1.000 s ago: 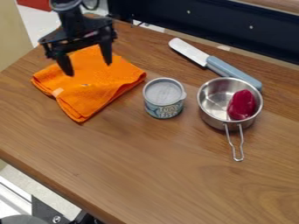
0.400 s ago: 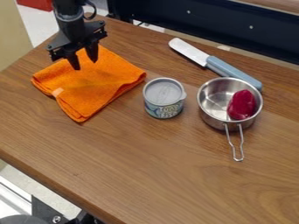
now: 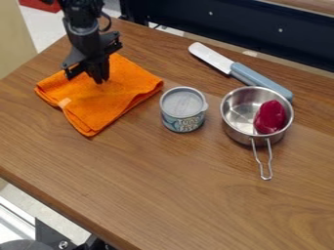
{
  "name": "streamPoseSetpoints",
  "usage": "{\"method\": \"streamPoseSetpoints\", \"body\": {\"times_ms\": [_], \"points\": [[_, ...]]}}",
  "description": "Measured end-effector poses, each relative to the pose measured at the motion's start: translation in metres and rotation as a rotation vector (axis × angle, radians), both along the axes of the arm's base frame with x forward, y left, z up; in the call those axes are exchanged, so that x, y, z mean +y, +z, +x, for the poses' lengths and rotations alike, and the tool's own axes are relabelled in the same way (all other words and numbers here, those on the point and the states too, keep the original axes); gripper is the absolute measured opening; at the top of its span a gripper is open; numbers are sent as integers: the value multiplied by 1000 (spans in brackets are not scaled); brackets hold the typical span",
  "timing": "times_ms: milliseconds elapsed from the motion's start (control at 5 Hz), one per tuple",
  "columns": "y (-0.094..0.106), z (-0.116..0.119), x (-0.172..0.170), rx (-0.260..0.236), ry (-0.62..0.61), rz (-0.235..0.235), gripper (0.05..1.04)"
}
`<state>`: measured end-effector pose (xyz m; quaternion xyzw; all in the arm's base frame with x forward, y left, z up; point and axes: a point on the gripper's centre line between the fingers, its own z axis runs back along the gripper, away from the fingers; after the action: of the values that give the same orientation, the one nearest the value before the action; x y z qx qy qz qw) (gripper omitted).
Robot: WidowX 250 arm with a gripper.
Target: Moved the orange towel to the lower part of the table
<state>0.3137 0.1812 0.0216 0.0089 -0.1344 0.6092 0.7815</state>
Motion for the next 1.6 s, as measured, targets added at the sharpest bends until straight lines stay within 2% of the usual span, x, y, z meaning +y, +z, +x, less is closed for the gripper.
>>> {"method": "streamPoseSetpoints", "body": {"times_ms": [400, 600, 1000, 1200, 1400, 1600], "points": [[-15, -22, -4, 41, 151, -28, 52], [-15, -41, -8, 74, 190, -25, 52], [-14, -75, -13, 106, 297, -3, 52], [-14, -95, -23, 127, 307, 3, 52], [-9, -112, -34, 126, 304, 1, 52], [-12, -115, -45, 130, 296, -13, 52]]}}
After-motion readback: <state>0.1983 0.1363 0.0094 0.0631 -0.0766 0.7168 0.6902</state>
